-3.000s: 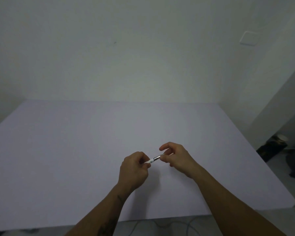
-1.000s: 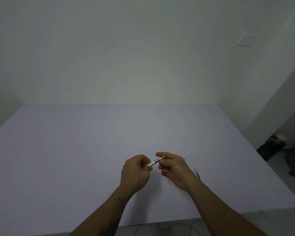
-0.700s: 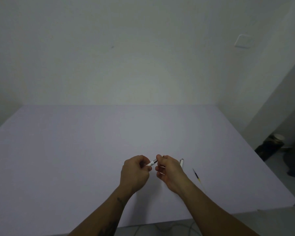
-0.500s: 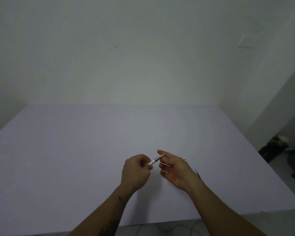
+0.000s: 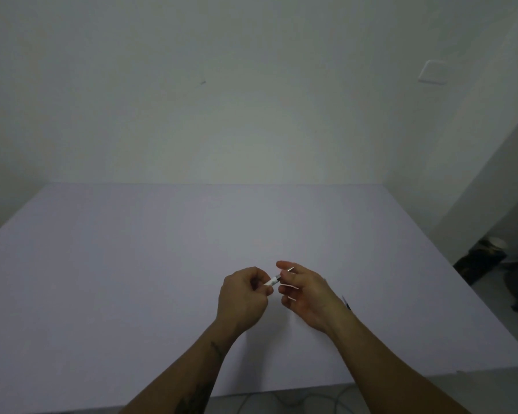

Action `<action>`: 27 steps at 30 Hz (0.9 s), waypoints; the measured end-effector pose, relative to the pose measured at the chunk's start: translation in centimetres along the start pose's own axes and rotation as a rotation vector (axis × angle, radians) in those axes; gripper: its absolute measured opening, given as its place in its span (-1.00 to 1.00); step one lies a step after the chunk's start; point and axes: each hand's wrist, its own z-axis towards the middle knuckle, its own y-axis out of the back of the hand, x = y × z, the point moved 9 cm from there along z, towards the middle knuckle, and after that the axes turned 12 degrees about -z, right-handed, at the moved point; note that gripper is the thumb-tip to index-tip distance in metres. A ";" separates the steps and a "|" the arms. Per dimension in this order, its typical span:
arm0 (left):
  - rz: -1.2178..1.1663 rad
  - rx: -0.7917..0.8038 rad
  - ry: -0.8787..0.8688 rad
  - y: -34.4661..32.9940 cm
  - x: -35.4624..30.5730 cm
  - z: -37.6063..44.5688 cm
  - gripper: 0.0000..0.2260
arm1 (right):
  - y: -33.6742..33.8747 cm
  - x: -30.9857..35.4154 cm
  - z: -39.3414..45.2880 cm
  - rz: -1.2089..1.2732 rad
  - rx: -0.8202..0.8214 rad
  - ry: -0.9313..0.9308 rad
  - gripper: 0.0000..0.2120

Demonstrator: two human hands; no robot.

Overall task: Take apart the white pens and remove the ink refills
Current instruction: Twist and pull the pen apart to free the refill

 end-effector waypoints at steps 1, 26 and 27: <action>-0.003 -0.001 0.007 0.0 0.1 0.1 -0.89 | 0.2 0.2 0.0 0.010 0.012 0.007 -0.78; -0.014 0.020 0.019 -0.4 -0.1 0.1 -0.81 | 0.7 0.3 0.0 -0.089 -0.138 0.011 -0.88; -0.013 0.018 0.017 -0.4 -0.1 0.1 -0.81 | 0.7 0.3 0.0 -0.120 -0.167 0.019 -0.88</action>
